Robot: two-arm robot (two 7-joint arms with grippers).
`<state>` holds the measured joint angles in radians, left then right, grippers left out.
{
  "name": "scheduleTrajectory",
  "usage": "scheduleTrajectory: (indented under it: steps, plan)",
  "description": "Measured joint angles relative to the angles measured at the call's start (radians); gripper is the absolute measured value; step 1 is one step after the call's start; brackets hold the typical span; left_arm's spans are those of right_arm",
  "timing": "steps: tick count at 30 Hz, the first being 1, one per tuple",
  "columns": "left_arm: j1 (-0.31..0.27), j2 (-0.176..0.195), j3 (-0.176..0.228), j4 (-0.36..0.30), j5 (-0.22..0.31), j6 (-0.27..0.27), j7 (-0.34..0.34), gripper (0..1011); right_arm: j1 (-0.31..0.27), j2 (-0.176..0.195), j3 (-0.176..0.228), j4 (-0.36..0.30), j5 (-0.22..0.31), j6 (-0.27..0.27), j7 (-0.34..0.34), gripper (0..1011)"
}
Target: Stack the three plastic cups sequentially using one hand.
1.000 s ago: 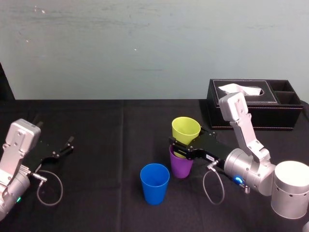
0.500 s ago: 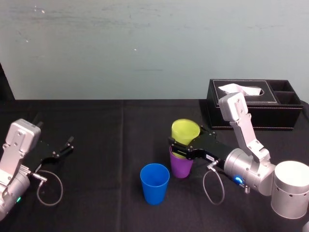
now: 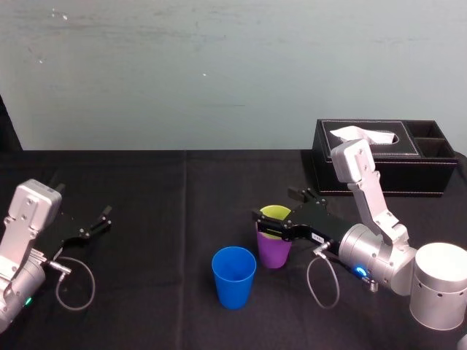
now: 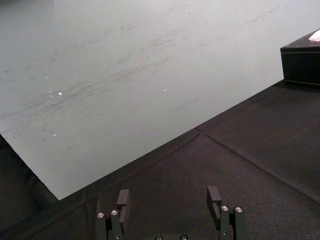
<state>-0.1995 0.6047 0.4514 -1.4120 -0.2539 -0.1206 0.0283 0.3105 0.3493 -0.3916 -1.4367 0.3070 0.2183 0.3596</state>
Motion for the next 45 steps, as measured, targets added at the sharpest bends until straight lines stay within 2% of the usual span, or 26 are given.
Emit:
scheduleTrajectory:
  steps: [7,11,15,21,24,25,28,31,34,37,45]
  plan:
    - [0.0,0.0,0.0,0.0,0.0,0.0,0.0,1000,-0.014,0.0,0.016,-0.017,-0.001,-0.019,-0.013,1003]
    - [0.0,0.0,0.0,0.0,0.0,0.0,0.0,1000,-0.031,0.003,0.032,-0.05,-0.008,-0.038,-0.028,1003]
    - [0.0,0.0,0.0,0.0,0.0,0.0,0.0,1000,-0.044,0.011,0.041,-0.08,-0.011,-0.035,-0.033,1003]
    - [0.0,0.0,0.0,0.0,0.0,0.0,0.0,1000,-0.086,0.042,0.057,-0.163,-0.005,0.018,-0.032,1002]
    - [0.0,0.0,0.0,0.0,0.0,0.0,0.0,1000,-0.137,0.075,0.076,-0.231,0.019,0.063,-0.026,1003]
    - [0.0,0.0,0.0,0.0,0.0,0.0,0.0,1000,-0.137,0.075,0.076,-0.231,0.019,0.063,-0.026,1003]
    - [0.0,0.0,0.0,0.0,0.0,0.0,0.0,1000,-0.187,0.115,0.087,-0.288,0.043,0.107,-0.013,1003]
    - [0.0,0.0,0.0,0.0,0.0,0.0,0.0,1000,-0.213,0.137,0.092,-0.316,0.065,0.135,0.002,1003]
    - [0.0,0.0,0.0,0.0,0.0,0.0,0.0,1000,-0.255,0.179,0.094,-0.361,0.092,0.173,0.018,1003]
    - [0.0,0.0,0.0,0.0,0.0,0.0,0.0,1000,-0.285,0.205,0.093,-0.389,0.105,0.198,0.019,1003]
    - [0.0,0.0,0.0,0.0,0.0,0.0,0.0,1000,-0.346,0.225,0.084,-0.396,0.135,0.216,-0.001,1003]
